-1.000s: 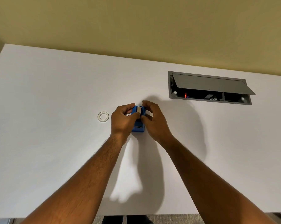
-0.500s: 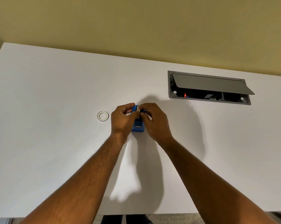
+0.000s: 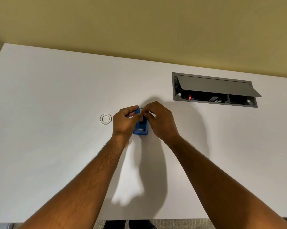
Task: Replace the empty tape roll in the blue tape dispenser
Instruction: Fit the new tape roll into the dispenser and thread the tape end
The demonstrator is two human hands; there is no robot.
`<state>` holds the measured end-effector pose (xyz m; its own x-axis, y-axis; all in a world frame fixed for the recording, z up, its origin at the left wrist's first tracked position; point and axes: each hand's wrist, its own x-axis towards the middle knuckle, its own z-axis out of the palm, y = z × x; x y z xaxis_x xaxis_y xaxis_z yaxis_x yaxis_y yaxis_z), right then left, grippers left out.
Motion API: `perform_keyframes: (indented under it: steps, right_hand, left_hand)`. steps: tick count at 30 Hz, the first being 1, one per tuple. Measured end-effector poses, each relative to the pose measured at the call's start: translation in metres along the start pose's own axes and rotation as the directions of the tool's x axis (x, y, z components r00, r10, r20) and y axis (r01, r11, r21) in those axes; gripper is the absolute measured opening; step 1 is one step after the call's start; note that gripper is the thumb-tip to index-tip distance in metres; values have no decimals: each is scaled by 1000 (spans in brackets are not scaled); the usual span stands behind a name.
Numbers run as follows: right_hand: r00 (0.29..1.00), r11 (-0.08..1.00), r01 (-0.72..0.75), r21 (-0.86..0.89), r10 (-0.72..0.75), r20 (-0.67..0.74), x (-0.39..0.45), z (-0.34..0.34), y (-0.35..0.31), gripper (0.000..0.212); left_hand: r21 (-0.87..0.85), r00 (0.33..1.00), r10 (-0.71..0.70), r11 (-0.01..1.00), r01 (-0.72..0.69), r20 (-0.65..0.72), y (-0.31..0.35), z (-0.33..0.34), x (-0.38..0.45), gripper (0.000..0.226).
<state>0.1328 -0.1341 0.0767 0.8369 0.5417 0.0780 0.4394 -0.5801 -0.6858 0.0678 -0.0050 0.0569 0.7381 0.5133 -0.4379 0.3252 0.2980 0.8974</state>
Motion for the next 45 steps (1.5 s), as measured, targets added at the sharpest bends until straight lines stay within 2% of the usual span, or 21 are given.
perform_keyframes:
  steps: [4,10,14,17,20,23,24,27,29,33,37,41,45]
  right_hand:
    - [1000,999,-3,-42,3,9,3,4,0,6]
    - [999,999,-38,-39,38,-4,2,10,-3,7]
    - [998,997,-68,-20,68,13,0,9,-5,9]
    - [997,997,-72,-10,72,20,-8,10,-5,8]
    - [991,991,-135,13,135,5,-20,14,-5,4]
    - [993,993,-114,-25,113,-26,-32,19,-8,6]
    - [988,988,-153,37,154,-25,-36,19,-10,6]
    - [987,988,-151,25,153,-54,-47,22,-12,6]
    - [976,972,-202,116,209,-52,-55,23,-15,8]
    - [973,960,-222,170,231,-30,-70,22,-23,16]
    - [920,845,-368,388,392,19,-80,24,-32,18]
    - [821,557,-445,702,567,71,-78,19,-41,14]
    - [736,356,-476,804,662,143,-71,17,-51,11]
  left_hand:
    - [40,999,15,999,-16,36,1,-2,1,38]
    - [231,969,158,952,-200,188,0,-12,-2,40]
    - [321,950,211,905,-279,230,-3,-16,0,46]
    - [341,943,230,890,-303,239,-4,-16,2,46]
    - [333,941,236,890,-310,242,-5,-18,4,45]
    - [320,942,236,897,-306,240,-4,-18,4,44]
    - [321,941,239,895,-308,239,-4,-18,4,44]
    - [329,943,241,893,-308,229,-5,-17,3,42]
    - [339,944,239,889,-307,227,-5,-17,3,40]
    - [337,948,231,894,-296,219,-5,-16,3,41]
    - [325,958,209,908,-264,194,-6,-14,3,42]
    - [321,957,218,908,-270,190,-4,-13,1,43]
    - [324,953,225,903,-283,204,-3,-13,0,44]
